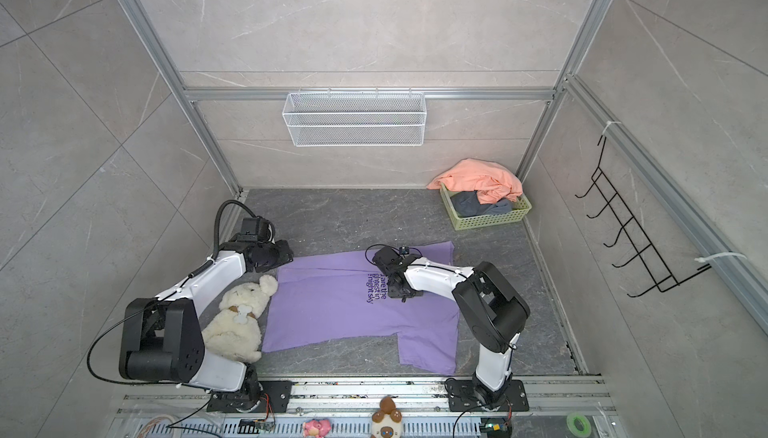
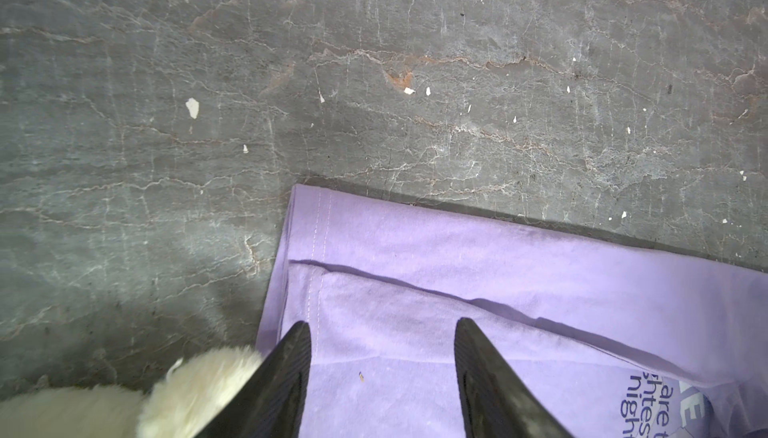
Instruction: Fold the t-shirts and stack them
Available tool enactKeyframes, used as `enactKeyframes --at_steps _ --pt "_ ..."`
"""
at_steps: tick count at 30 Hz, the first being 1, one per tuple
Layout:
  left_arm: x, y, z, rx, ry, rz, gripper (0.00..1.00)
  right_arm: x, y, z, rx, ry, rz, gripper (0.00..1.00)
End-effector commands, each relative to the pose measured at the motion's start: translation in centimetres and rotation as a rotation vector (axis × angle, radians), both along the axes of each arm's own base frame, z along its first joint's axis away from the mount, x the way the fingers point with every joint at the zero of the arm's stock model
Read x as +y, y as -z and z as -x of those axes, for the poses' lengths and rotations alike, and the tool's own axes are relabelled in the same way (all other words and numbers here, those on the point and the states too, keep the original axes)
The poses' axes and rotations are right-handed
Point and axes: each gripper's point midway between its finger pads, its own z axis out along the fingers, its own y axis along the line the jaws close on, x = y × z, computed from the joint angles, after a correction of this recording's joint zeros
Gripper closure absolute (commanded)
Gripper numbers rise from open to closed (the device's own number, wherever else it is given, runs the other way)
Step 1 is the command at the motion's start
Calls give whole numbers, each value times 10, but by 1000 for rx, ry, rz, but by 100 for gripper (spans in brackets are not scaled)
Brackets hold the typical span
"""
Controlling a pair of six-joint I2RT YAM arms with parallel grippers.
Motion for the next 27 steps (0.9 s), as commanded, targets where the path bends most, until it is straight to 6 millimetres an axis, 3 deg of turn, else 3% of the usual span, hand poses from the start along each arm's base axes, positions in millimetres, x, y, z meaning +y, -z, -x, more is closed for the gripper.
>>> enactKeyframes --at_steps 1,7,13,20,21,24,27 --pt "4 -9 3 -26 -4 -20 42 4 -21 -5 -26 -38 1 100" --pt "4 -9 5 -31 -16 -12 42 15 -25 -2 14 -17 -56 100" --pt "5 -9 9 -35 -28 -15 42 42 -25 -2 47 29 -191 100" --pt "7 -6 12 -28 -52 -6 42 52 -16 6 99 54 -198 98" --pt "6 -5 13 -24 -51 -5 42 53 -17 6 101 56 -202 95" --pt "6 -4 13 -24 -56 2 42 46 -18 6 92 86 -171 67" --pt "5 -3 13 -22 -56 7 42 31 -23 6 68 112 -118 60"
